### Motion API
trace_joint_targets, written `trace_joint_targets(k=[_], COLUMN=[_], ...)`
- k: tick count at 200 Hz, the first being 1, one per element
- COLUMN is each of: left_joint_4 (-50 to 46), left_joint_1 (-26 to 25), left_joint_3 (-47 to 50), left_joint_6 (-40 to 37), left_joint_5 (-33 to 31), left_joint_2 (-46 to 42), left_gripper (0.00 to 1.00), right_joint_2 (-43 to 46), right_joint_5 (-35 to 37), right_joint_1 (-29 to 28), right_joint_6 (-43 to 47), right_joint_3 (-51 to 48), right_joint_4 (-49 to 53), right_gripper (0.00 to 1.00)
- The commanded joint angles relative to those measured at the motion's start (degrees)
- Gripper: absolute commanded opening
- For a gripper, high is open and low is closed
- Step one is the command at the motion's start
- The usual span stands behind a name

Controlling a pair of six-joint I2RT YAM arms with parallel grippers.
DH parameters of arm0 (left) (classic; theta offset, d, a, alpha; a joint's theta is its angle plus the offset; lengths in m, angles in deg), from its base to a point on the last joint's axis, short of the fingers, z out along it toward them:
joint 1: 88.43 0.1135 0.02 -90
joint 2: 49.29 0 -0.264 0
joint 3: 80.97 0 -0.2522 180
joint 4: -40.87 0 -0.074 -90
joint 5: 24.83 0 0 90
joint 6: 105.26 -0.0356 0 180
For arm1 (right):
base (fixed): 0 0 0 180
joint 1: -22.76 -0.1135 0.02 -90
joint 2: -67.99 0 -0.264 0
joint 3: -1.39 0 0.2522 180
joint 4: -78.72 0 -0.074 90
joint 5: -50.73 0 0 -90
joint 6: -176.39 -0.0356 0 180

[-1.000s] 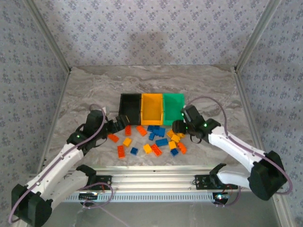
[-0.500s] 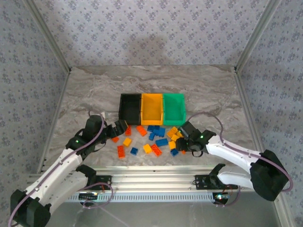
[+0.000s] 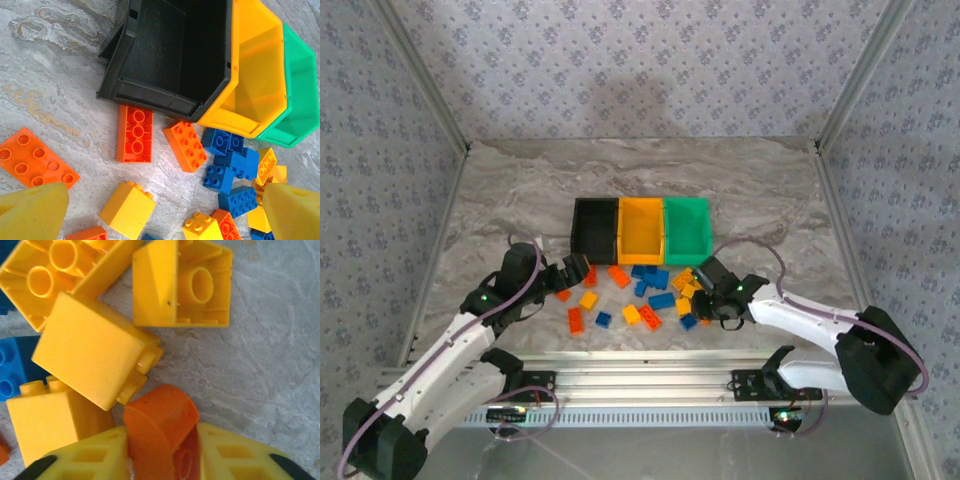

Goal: Sort the legos into containers by color

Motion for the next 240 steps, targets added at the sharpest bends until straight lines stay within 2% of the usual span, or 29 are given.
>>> trace_joint_targets(k=[1,41,77,92,126,180,224,240], left_joint_4=[-0.58,-0.9,-0.97,-0.85,-1.82,-7.97,-10.35,-10.62], left_joint_1=[-0.27,-0.27,-0.31,-0.29,-0.29,-0.12,0.05,0.2], left_joint_3=[0.14,-0.15,-0.21,0.12,0.9,2.01,3.35,3.47], left_joint_6=[0.65,0.72,1.25,1.8,3.07,5.29,8.16,8.5], left_joint_5=[-1.0,-0.99,-1.33,-1.68,-2.75,-7.11,-10.4,-10.84], left_joint_2=[0.25,0.14,-0.45,-1.0,-2.73,-5.84,-7.07,-6.87], left_gripper=[1.0,1.0,1.0,1.0,1.0,1.0,0.99,0.99], right_joint_2=[0.42,7.51,10.78,7.56,-5.83,-26.76,-34.87,-35.94], right_joint_5=[0.4,1.88,2.64,2.01,1.43,4.96,3.91,3.28], right_joint_1=[-0.32,-0.35,0.95,3.05,7.23,12.8,15.43,15.54], right_joint_6=[-1.38,-1.49,2.61,4.5,7.72,6.65,4.46,2.51], right_joint_3=[-1.1,1.72,10.83,15.84,27.99,41.43,45.5,46.1], right_joint_4=[2.44,8.24,14.08,12.97,5.54,0.35,-1.33,-1.83], right_gripper=[0.28,0.21,0.2,0.2,0.22,0.25,0.3,0.39])
